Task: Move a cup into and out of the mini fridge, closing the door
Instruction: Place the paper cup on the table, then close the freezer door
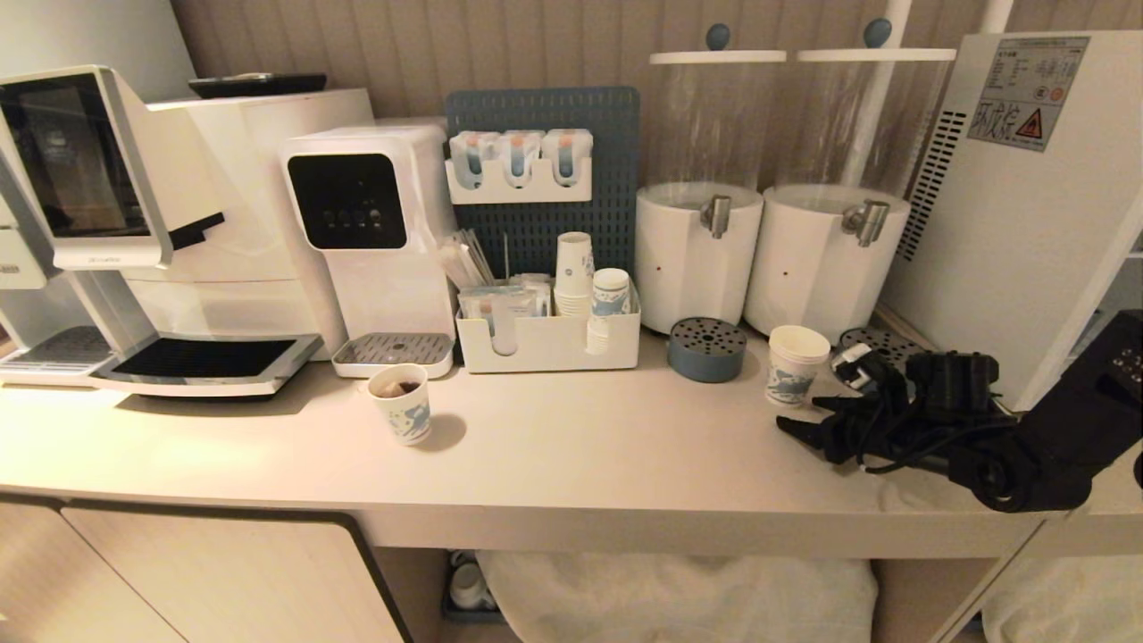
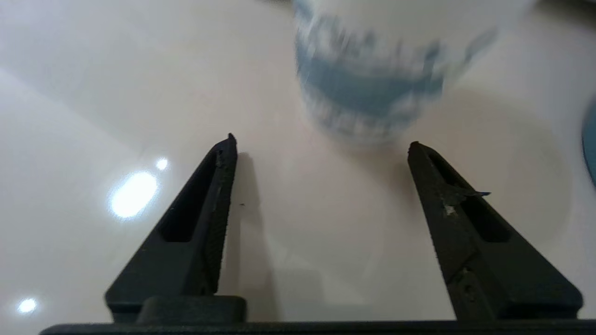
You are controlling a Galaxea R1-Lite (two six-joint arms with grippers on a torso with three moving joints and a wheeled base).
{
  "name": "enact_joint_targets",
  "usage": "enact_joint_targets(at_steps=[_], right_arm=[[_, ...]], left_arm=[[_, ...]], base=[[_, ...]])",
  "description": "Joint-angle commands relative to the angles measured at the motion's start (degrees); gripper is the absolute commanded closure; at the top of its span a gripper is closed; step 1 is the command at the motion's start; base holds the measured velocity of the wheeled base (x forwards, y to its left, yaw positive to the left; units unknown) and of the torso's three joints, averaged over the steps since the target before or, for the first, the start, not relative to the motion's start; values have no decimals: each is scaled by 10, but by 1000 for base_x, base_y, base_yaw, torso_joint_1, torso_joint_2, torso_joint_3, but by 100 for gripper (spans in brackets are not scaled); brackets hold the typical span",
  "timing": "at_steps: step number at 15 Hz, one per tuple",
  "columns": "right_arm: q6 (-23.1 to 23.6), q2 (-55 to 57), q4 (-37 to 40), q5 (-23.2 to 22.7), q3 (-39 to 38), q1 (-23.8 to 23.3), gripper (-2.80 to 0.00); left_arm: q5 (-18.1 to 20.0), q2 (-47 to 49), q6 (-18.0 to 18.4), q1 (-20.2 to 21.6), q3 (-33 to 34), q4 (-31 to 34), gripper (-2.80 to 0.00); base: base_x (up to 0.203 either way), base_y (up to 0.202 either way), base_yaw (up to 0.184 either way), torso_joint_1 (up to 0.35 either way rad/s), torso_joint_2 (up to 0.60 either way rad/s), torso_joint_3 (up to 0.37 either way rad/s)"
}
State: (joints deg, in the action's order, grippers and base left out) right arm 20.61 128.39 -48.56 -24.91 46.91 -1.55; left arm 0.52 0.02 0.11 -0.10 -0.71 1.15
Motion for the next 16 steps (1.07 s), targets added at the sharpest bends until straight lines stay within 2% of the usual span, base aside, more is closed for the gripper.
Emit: enact_joint_targets(at_steps=[1, 7, 9, 10, 13, 16], right_arm=[[1, -43, -10, -3, -24, -4, -280], [1, -131, -11, -20, -102, -28, -280], [1, -212, -10, -31, -157, -38, -280], [1, -252, -9, -38, -189, -44, 0], [-9, -413, 13, -56, -266, -70, 0], [-20, -621, 146, -72, -292, -93, 0]], left_arm=[[0, -1, 0, 0, 0, 0, 0], [0, -1, -1, 0, 0, -1, 0], [0, -1, -1, 0, 0, -1, 0], [-1, -1, -2, 0, 1, -2, 0], [-1, -1, -2, 0, 1, -5, 0], [-1, -1, -3, 1, 2, -5, 0]], base=[[0, 0, 0, 0, 0, 0], [0, 0, 0, 0, 0, 0], [0, 0, 0, 0, 0, 0], [0, 0, 0, 0, 0, 0], [0, 0, 0, 0, 0, 0], [0, 0, 0, 0, 0, 0]])
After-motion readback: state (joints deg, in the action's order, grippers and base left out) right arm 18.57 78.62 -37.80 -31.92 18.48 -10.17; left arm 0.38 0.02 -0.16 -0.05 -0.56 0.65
